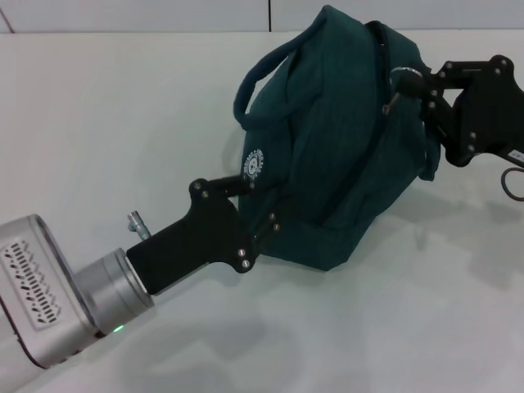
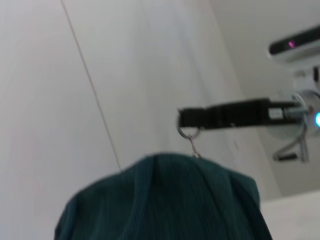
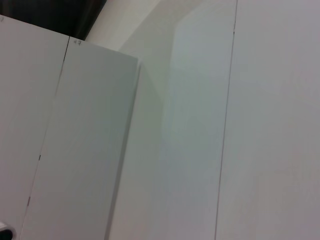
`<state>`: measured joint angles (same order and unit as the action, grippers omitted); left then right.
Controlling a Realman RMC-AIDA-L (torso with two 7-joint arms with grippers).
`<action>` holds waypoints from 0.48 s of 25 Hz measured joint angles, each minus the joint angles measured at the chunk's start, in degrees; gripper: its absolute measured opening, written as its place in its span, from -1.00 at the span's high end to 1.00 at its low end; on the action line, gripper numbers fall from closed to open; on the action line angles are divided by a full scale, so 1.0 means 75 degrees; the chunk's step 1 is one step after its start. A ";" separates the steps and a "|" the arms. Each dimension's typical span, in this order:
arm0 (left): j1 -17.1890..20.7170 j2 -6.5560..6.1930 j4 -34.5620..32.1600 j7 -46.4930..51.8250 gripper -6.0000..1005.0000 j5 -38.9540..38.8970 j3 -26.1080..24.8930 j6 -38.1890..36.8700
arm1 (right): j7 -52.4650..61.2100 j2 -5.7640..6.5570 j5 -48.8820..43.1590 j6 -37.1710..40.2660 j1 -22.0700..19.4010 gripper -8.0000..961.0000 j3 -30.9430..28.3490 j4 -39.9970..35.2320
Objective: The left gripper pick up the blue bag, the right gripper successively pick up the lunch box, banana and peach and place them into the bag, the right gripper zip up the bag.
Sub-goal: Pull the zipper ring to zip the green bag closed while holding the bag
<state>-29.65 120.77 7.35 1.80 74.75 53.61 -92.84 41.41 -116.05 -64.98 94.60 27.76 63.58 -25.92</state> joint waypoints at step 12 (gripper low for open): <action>-0.0420 -0.0001 0.0341 0.1204 0.17 0.0029 -0.0615 -0.0622 | -0.0310 -0.0017 0.0005 -0.0003 0.0010 0.94 0.0037 0.0098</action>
<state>-32.79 120.76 9.90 10.83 74.96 49.00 -97.50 39.08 -116.18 -64.94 94.58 27.83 63.85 -25.19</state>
